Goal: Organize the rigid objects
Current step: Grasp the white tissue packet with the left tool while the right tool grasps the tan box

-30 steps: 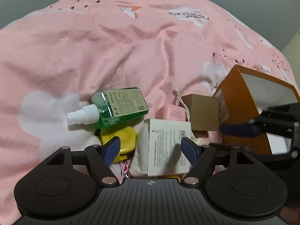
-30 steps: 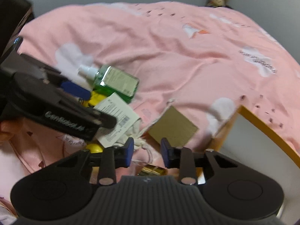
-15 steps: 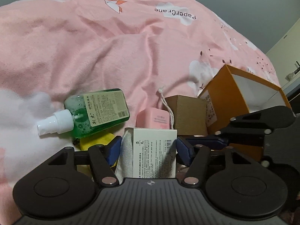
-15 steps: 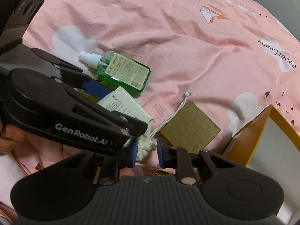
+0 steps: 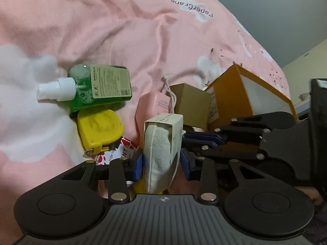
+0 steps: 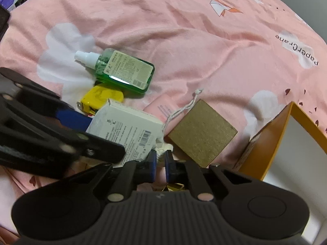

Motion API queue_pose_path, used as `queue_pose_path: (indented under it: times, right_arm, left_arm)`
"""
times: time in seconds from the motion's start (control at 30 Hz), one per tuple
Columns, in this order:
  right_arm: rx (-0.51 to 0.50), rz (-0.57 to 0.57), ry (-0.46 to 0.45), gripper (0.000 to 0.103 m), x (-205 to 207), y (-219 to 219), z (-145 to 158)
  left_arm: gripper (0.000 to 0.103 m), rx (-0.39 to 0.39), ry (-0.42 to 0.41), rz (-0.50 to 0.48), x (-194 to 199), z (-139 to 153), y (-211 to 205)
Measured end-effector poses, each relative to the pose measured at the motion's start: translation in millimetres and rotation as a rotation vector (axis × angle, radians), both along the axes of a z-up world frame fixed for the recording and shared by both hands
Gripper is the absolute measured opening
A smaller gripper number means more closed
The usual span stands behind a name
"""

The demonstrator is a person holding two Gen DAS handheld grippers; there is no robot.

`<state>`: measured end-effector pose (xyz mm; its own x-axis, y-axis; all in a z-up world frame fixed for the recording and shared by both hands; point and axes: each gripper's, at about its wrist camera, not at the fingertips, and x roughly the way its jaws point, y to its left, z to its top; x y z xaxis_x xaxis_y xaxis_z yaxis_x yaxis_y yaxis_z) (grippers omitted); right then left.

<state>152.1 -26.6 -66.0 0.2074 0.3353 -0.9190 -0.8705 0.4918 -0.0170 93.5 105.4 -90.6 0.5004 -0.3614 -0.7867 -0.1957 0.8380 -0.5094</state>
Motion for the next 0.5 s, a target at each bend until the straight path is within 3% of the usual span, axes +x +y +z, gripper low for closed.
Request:
queue_pose_path:
  times: [0.13,0.27,0.43,0.5]
  right_arm:
    - [0.001,0.003,-0.004,0.007,-1.4,-0.3,0.2]
    - [0.001,0.023,-0.019,0.009,-3.0,-0.8,4.1]
    - [0.0,0.105,-0.073,0.039,-2.7,-1.5,21.8]
    - [-0.016,0.141,-0.12,0.062,-0.5,-0.1,28.3]
  left_arm:
    - [0.039,0.046,-0.036,-0.001,1.4,1.6,-7.6]
    - [0.03,0.045,-0.058,0.006,-2.8,7.6,-7.7]
    - [0.028,0.085,-0.107,0.041,-10.7,28.6,-9.6]
    - [0.028,0.1,-0.132,0.064,-10.2,37.3,-8.7]
